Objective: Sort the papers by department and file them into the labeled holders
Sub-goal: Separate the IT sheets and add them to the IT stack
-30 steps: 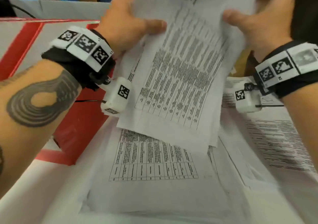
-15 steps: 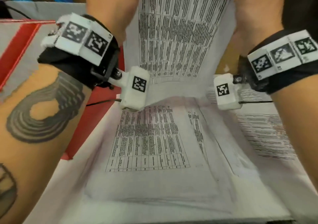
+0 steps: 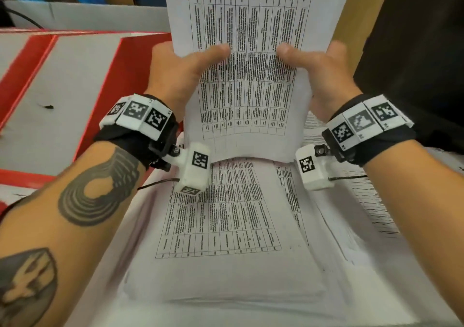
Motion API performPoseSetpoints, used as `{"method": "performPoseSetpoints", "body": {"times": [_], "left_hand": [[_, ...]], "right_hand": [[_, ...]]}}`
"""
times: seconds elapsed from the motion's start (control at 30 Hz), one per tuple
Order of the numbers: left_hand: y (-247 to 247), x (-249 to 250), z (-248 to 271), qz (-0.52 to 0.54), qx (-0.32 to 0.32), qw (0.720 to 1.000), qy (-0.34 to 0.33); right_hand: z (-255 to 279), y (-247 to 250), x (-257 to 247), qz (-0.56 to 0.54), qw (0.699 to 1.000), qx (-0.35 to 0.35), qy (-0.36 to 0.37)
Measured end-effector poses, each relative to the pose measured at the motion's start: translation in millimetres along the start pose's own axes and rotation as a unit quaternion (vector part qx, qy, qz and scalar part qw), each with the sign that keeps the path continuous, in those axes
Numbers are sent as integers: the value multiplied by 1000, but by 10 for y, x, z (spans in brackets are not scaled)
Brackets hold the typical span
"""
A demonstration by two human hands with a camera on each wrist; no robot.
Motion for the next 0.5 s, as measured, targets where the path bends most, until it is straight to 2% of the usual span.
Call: {"method": "performPoseSetpoints", "body": {"times": [0.13, 0.27, 0.33, 0.5], "left_hand": [[-58, -187, 59, 19, -26, 998, 48], [-61, -126, 19, 5, -22, 998, 56], [-40, -126, 8, 2, -22, 998, 61], [-117, -316, 86, -7, -24, 996, 84]], "right_hand": [[93, 8, 159, -2, 999, 22, -46], [107, -8, 118, -34, 995, 61, -65], [48, 14, 123, -45, 995, 57, -67], [38, 68, 435, -3, 990, 53, -129]]}}
Point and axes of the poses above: each hand's wrist, its own z-axis away from the middle knuckle, its own y-axis out of the back of the hand, x = y × z, the point moved 3 cm from there along -z, towards the middle knuckle, and after that the axes turned 13 degrees about -z, right-handed, at the moved point
